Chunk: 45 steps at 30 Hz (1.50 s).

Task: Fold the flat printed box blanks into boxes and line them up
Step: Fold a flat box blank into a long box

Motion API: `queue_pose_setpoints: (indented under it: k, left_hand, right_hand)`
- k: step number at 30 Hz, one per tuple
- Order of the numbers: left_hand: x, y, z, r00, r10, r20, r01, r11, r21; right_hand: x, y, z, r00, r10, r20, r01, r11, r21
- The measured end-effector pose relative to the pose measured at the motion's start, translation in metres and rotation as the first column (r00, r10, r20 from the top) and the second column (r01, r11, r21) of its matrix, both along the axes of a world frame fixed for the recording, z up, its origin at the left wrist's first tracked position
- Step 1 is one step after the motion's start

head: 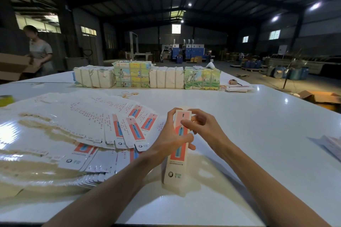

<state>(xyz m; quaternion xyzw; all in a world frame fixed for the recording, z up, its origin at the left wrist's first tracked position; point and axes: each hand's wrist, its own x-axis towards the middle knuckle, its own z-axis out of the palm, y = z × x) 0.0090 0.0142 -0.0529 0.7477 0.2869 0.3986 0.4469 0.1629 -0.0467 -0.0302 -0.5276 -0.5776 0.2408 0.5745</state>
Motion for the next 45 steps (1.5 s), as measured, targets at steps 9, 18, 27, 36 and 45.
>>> queue_pose_setpoints:
  k: [9, 18, 27, 36, 45]
  left_hand:
    - [-0.004, -0.003, 0.001, 0.999, -0.021, -0.04, 0.019, 0.998, -0.061]
    - [-0.003, -0.014, 0.002, 0.982, -0.098, -0.163, 0.082, 0.992, -0.1]
    - [-0.002, -0.002, -0.001, 0.988, -0.123, -0.094, 0.106, 0.981, -0.162]
    - [-0.004, -0.001, -0.002, 0.988, -0.129, -0.089, 0.116, 0.983, -0.139]
    - [-0.004, -0.006, -0.001, 0.981, -0.149, -0.12, 0.139, 0.986, -0.094]
  right_hand:
    - [0.0, -0.003, -0.001, 0.998, 0.051, -0.022, -0.053, 0.993, -0.104]
    - [0.019, 0.0, 0.002, 0.976, 0.001, -0.218, -0.023, 0.995, -0.098]
    - [0.021, 0.0, 0.001, 0.99, -0.083, 0.117, 0.074, 0.994, 0.082]
    - [0.015, -0.005, 0.01, 0.984, 0.007, -0.175, -0.005, 1.0, 0.012]
    - [0.016, -0.006, 0.011, 0.972, -0.076, -0.222, 0.069, 0.997, -0.039]
